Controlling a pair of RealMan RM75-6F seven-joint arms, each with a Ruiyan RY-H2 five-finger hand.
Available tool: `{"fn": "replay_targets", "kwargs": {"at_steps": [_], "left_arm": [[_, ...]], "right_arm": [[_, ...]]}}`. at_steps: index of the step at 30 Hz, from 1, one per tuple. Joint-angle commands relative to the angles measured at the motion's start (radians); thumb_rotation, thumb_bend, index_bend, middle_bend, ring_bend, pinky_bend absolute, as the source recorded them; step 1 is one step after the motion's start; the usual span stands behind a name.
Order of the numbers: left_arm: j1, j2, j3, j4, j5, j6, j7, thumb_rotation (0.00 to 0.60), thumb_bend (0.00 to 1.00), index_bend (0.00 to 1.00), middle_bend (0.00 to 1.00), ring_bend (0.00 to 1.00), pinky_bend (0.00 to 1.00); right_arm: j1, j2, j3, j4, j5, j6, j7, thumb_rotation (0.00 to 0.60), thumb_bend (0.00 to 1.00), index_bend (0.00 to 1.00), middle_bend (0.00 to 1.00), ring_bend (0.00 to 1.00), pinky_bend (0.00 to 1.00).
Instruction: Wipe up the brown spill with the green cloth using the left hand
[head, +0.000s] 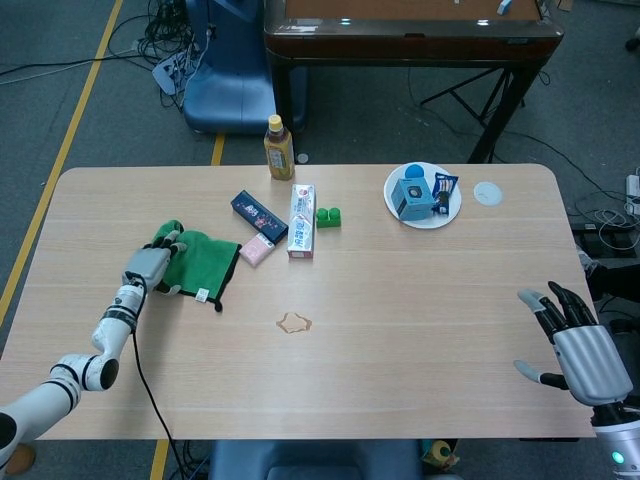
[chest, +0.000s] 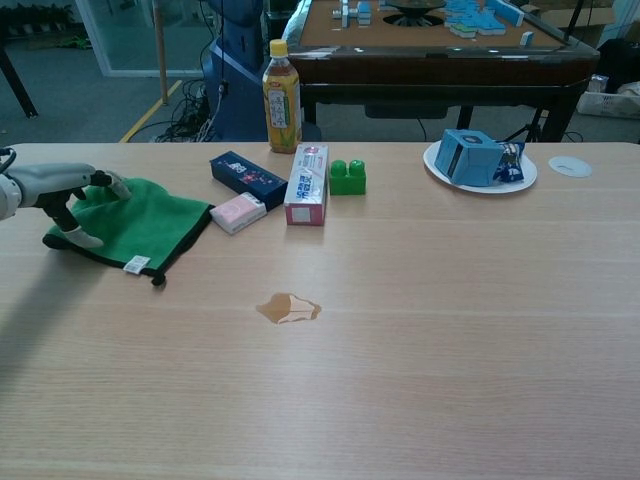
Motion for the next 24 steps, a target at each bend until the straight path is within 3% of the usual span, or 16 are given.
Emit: {"fn": "replay_targets", "kwargs": {"at_steps": [1,10,17,21,24], "left_arm": [[0.002,0.005,0.012,-0.009,0.012,-0.005,-0.007,0.600,0.22,0.28,0.13,0.15,0.14],[0.017,0.094,0.054,-0.128,-0.006,-0.069,0.028,0.600,0.22,0.32,0.18,0.19,0.16],[0.043,0.244,0.077,-0.357,-0.062,-0.082,0.063,0.600,0.22,0.32,0.27,0.25,0.16],[0.071,0.299,0.074,-0.480,-0.053,0.012,0.081,0.600,0.22,0.33,0.29,0.28,0.18],[0.095,0.280,0.069,-0.488,-0.006,0.127,0.093,0.600,0.22,0.30,0.20,0.25,0.19]], "right_arm": [[-0.001,0.001,0.000,0.001,0.000,0.001,0.001,0.600,0.18,0.06,0.20,0.04,0.09],[-0.002,0.004,0.000,-0.005,-0.007,0.005,0.000,0.600,0.18,0.06,0.20,0.04,0.09],[-0.005,0.003,-0.001,-0.011,-0.016,0.011,-0.005,0.600,0.18,0.06,0.20,0.04,0.09],[-0.005,0.001,-0.001,-0.012,-0.018,0.012,-0.005,0.600,0.18,0.06,0.20,0.04,0.09],[-0.003,0.001,-0.001,-0.012,-0.018,0.006,-0.005,0.600,0.18,0.06,0.20,0.04,0.09]]}}
